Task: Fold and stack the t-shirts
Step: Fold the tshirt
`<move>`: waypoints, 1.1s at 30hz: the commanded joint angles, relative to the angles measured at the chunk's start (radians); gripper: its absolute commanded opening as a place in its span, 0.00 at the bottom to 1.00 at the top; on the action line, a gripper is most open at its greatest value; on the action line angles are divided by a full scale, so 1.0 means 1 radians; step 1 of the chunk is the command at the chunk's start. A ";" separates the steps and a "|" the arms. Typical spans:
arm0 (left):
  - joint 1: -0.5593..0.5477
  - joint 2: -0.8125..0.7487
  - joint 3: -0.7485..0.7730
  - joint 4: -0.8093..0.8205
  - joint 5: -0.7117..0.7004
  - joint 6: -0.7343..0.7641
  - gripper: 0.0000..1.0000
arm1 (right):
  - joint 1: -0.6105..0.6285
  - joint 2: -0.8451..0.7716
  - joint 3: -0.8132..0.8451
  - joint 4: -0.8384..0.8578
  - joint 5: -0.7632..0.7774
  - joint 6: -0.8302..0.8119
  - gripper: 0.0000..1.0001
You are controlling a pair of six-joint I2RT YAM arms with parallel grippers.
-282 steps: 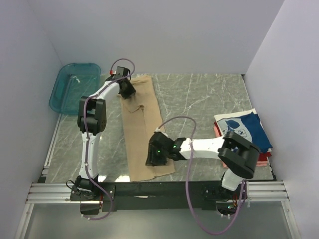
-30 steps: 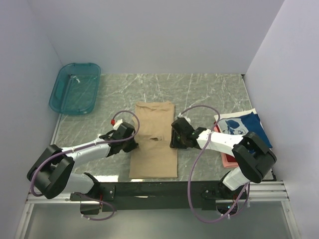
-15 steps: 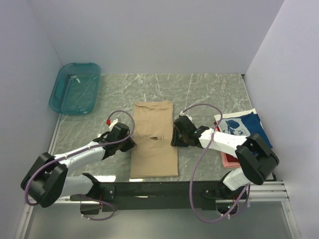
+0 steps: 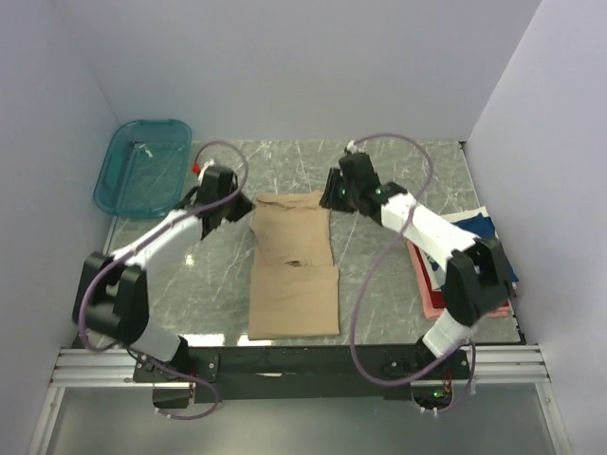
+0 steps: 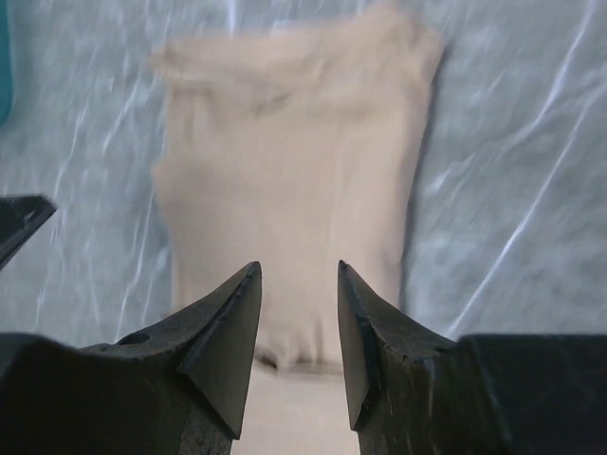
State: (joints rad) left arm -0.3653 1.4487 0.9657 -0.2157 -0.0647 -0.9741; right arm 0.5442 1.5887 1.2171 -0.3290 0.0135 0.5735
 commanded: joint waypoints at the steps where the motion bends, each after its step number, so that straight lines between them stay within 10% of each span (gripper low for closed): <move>1: 0.017 0.129 0.169 -0.034 0.017 0.101 0.19 | -0.056 0.144 0.177 -0.063 -0.007 -0.073 0.45; 13: 0.037 0.554 0.640 -0.234 -0.119 0.225 0.26 | -0.084 0.487 0.518 -0.171 0.057 -0.136 0.48; 33: 0.037 0.700 0.735 -0.248 -0.100 0.199 0.33 | -0.086 0.482 0.493 -0.142 0.059 -0.132 0.47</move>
State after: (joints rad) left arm -0.3279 2.1220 1.6501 -0.4767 -0.1818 -0.7647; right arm 0.4603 2.1429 1.7164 -0.4999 0.0624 0.4477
